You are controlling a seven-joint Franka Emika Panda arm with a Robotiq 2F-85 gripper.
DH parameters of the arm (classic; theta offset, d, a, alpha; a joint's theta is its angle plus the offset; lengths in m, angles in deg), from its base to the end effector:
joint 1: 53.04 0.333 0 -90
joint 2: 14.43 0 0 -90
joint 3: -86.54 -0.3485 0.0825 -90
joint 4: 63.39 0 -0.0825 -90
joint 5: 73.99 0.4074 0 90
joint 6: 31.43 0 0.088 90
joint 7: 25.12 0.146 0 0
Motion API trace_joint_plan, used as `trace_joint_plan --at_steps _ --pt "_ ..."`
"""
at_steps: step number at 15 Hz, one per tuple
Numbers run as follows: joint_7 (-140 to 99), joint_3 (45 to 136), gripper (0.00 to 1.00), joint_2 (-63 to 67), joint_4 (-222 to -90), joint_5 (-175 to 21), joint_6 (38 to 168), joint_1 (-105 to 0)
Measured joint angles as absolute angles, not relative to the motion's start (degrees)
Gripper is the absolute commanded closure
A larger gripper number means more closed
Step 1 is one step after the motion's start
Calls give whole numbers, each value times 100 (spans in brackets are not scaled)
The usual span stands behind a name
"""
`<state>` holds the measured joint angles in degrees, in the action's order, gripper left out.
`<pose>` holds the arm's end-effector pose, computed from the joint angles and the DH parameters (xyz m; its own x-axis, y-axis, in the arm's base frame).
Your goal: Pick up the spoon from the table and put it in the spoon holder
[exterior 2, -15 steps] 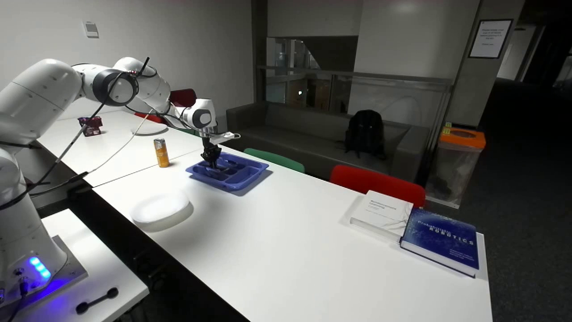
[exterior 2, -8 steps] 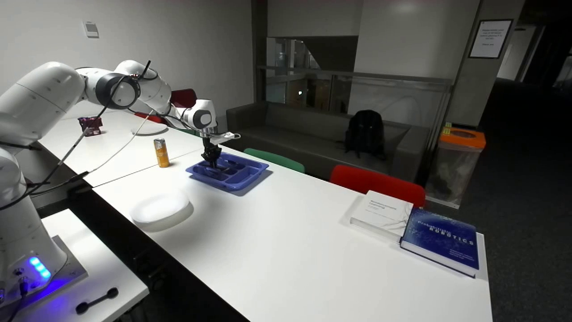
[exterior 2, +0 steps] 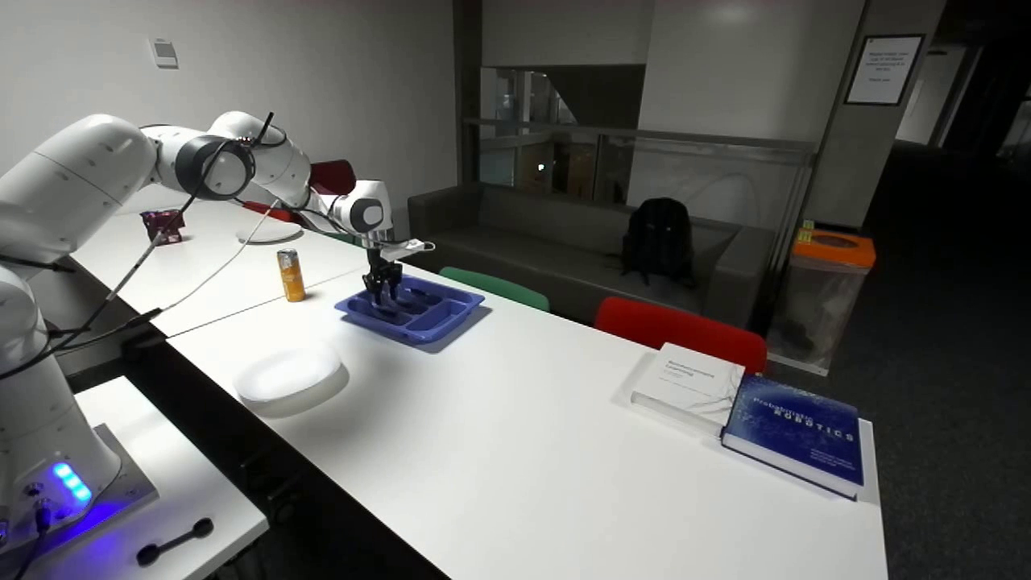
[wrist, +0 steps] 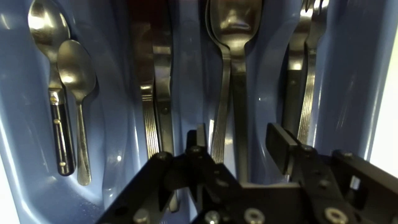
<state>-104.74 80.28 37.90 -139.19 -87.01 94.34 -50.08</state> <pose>0.7756 0.0933 0.1475 -0.0759 0.9923 -0.0983 0.9970 0.0741 -0.0212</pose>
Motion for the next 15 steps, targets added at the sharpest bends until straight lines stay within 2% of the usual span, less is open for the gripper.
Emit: trace_joint_plan --at_steps 2,7,15 --pt "-10474 8029 1 3793 -13885 -8701 9383 -5006" --pt "-10436 8033 0 3640 -13843 -8757 9384 -4946" --pt "-9570 8094 0 2653 -14243 -8948 8980 -4672"
